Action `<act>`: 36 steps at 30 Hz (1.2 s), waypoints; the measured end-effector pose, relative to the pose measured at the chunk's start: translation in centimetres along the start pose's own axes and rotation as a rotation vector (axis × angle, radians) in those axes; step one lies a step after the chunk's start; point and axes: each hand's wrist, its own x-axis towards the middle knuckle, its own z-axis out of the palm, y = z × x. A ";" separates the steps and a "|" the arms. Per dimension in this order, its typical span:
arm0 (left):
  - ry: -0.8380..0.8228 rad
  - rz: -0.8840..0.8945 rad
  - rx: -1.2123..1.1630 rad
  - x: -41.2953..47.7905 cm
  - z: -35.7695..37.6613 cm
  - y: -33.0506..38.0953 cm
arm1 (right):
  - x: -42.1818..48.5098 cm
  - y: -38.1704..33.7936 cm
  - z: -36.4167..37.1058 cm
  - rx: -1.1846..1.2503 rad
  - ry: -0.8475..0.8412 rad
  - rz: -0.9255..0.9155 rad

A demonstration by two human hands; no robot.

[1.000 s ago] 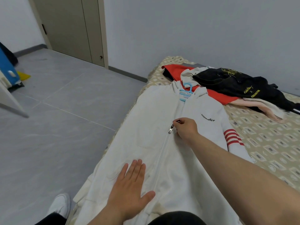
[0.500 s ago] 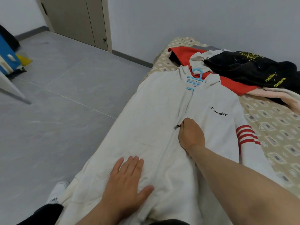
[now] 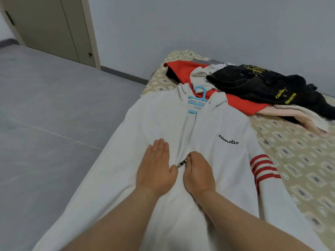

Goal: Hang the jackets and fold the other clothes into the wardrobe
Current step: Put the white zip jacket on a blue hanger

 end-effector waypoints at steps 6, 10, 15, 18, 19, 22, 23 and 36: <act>0.041 0.012 0.055 -0.1 1.3 -0.1 | 0.9 0.2 -0.4 -0.029 -0.058 -0.001; 0.026 0.006 0.072 0.0 1.4 0.1 | 4.4 -0.2 -0.8 -0.200 -0.093 0.029; 0.029 0.001 0.074 0.2 1.7 0.1 | 9.6 -0.1 -0.8 -0.216 -0.056 0.067; 0.036 -0.003 0.073 0.3 1.8 0.1 | 11.9 0.1 -0.8 -0.188 -0.116 0.070; 0.035 -0.006 0.073 0.4 1.8 0.2 | 12.7 0.1 -0.9 -0.153 -0.119 0.080; 0.026 -0.002 0.061 0.3 1.7 0.3 | 15.3 -0.2 -1.4 -0.072 -0.174 0.148; 0.034 -0.002 0.046 0.3 1.6 0.3 | 16.1 -0.5 -1.6 -0.013 -0.232 0.219; 0.019 0.029 0.046 0.1 1.5 0.2 | 25.6 -2.5 -7.8 0.767 -0.040 0.736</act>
